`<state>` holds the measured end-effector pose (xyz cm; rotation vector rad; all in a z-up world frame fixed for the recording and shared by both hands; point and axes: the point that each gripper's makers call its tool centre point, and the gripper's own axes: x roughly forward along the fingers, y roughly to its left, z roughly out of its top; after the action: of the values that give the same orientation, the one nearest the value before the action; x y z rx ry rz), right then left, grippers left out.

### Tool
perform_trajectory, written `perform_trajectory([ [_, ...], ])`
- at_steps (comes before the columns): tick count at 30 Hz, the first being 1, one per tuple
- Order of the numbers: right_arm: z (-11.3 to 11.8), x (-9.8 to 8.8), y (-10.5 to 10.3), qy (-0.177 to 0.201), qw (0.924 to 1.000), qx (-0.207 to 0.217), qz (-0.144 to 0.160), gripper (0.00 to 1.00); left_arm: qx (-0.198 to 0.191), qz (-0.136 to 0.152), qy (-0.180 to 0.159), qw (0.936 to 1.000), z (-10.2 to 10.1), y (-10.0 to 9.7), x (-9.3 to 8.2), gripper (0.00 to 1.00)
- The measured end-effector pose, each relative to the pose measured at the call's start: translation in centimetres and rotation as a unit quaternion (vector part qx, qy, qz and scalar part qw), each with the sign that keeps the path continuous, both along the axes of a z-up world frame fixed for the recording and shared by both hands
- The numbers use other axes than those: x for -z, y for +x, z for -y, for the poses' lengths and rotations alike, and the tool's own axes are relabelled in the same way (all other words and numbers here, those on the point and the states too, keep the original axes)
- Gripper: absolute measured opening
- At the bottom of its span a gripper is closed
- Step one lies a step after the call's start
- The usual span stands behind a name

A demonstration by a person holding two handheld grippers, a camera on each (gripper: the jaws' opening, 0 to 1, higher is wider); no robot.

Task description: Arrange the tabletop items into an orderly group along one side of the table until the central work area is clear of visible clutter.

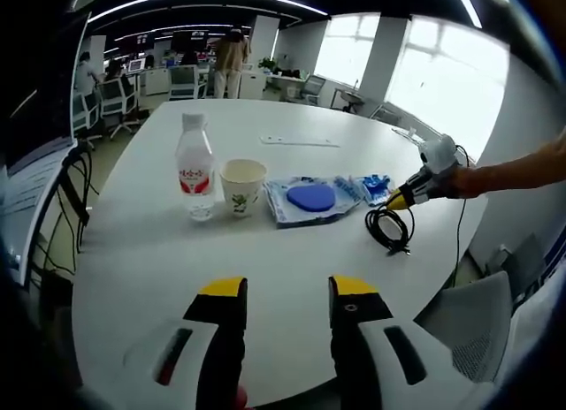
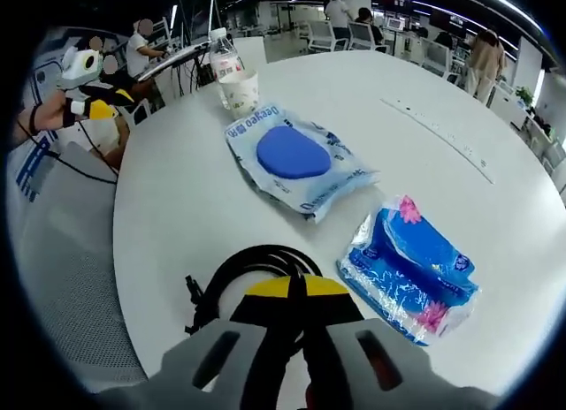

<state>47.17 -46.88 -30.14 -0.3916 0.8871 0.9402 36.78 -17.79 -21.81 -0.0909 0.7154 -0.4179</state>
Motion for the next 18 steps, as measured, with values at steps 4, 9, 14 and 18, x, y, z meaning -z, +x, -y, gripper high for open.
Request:
perform_trajectory([
  [4, -0.4, 0.1, 0.6, 0.000, 1.0000, -0.003, 0.002, 0.00, -0.002, 0.001, -0.001, 1.0000, -0.2, 0.0, 0.0, 0.36],
  [9, -0.5, 0.8, 1.3, -0.004, 1.0000, -0.002, 0.001, 0.00, -0.002, 0.001, -0.001, 1.0000, -0.2, -0.1, -0.1, 0.36],
  [14, -0.2, 1.2, 1.4, -0.006, 1.0000, 0.007, 0.000, 0.00, -0.005, 0.001, -0.001, 1.0000, -0.5, -0.3, 0.0, 0.36],
  [18, 0.0, 1.4, 1.4, -0.007, 0.9998, 0.018, 0.000, 0.00, -0.005, 0.002, -0.001, 1.0000, -0.6, -0.4, 0.0, 0.36],
])
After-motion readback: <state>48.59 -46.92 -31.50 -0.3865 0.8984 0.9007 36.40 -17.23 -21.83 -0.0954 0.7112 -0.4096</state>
